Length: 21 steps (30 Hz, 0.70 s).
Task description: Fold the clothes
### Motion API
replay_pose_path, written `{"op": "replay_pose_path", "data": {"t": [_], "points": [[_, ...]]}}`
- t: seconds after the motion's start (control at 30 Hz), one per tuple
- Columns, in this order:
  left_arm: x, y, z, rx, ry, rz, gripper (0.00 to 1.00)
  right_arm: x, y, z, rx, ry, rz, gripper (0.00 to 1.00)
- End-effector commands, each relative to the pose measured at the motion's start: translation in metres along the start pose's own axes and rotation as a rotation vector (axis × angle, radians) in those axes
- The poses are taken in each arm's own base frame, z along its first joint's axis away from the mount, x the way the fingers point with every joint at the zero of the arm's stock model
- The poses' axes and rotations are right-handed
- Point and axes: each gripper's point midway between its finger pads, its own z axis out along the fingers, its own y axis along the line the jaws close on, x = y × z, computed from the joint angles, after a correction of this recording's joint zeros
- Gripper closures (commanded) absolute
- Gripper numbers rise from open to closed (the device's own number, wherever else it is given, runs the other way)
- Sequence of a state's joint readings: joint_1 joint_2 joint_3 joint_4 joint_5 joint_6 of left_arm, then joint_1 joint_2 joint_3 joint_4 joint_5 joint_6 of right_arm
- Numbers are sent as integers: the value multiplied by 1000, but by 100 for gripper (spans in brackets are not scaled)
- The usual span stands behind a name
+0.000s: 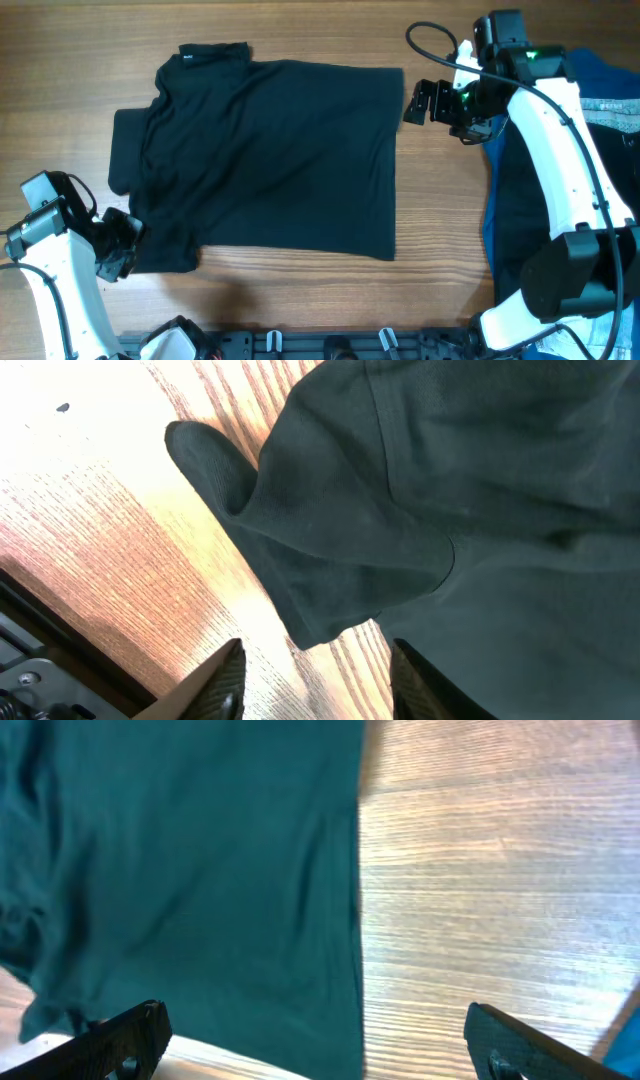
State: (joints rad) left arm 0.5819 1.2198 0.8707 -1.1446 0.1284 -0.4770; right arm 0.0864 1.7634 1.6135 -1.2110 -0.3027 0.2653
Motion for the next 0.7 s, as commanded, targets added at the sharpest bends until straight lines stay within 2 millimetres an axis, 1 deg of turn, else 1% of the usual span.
{"op": "replay_pose_path", "data": {"t": [0.0,0.03,0.07,0.1,0.2,0.3,0.4,0.43,0.5,0.57,0.6,0.63,0.67], "points": [[-9,-4,-5,18,-42,3,53,33,-29,36,86,117,112,2],[-12,-6,-5,24,-52,5,53,47,-34,48,85,162,138,8],[-16,-9,-6,38,-68,26,54,69,-34,63,44,235,161,29],[-19,-14,-6,60,-82,58,54,83,-31,72,1,282,171,36],[-26,-20,-7,84,-107,69,54,124,-25,90,-74,406,184,38],[-28,-26,-8,113,-115,87,54,161,-25,104,-49,497,166,37],[-28,-28,-8,126,-117,102,54,188,-17,119,-9,542,155,26],[-28,-28,-8,127,-117,102,54,194,-15,124,2,544,159,24],[-28,-29,-9,128,-116,110,53,204,-10,135,26,537,156,24],[-28,-30,-9,134,-113,129,53,213,-12,143,83,528,163,26],[-28,-30,-9,134,-113,129,53,216,-11,144,91,528,153,29],[-28,-30,-9,134,-114,129,53,217,-9,145,91,527,145,34],[-28,-30,-9,135,-114,129,53,217,-7,146,92,525,144,43]]}}
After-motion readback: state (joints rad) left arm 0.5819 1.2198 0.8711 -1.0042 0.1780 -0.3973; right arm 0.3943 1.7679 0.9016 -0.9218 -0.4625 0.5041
